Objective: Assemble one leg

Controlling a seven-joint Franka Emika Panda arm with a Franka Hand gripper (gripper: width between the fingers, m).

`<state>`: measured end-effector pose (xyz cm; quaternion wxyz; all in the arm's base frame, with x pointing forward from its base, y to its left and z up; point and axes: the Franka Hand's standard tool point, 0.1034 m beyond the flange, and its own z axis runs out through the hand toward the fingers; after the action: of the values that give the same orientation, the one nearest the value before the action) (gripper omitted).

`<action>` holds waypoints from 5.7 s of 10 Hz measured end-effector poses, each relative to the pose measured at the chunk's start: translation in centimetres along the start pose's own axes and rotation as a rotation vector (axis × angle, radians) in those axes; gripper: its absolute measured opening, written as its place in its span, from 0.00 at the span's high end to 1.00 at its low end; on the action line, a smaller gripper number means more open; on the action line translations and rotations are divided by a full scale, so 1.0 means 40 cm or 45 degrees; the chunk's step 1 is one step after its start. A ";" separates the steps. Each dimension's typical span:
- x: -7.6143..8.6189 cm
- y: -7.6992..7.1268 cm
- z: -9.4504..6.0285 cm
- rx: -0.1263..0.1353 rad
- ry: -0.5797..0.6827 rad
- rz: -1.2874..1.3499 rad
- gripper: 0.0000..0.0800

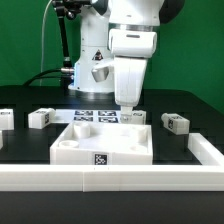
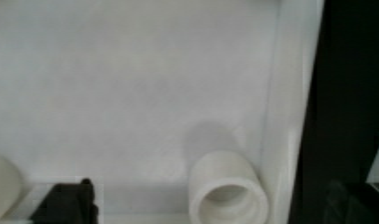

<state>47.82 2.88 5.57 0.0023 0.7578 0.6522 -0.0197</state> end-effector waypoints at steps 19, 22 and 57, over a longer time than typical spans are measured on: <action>-0.031 -0.049 0.120 0.074 0.014 0.034 0.92; -0.031 -0.048 0.120 0.071 0.015 0.034 0.92; 0.138 0.015 0.117 0.062 0.044 -0.200 0.19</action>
Offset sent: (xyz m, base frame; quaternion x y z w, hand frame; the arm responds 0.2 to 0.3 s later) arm -0.0055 -0.0032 -0.0188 0.0149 0.0057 0.0167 0.9997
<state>49.10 8.10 0.71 -0.0290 0.7043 0.7089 -0.0229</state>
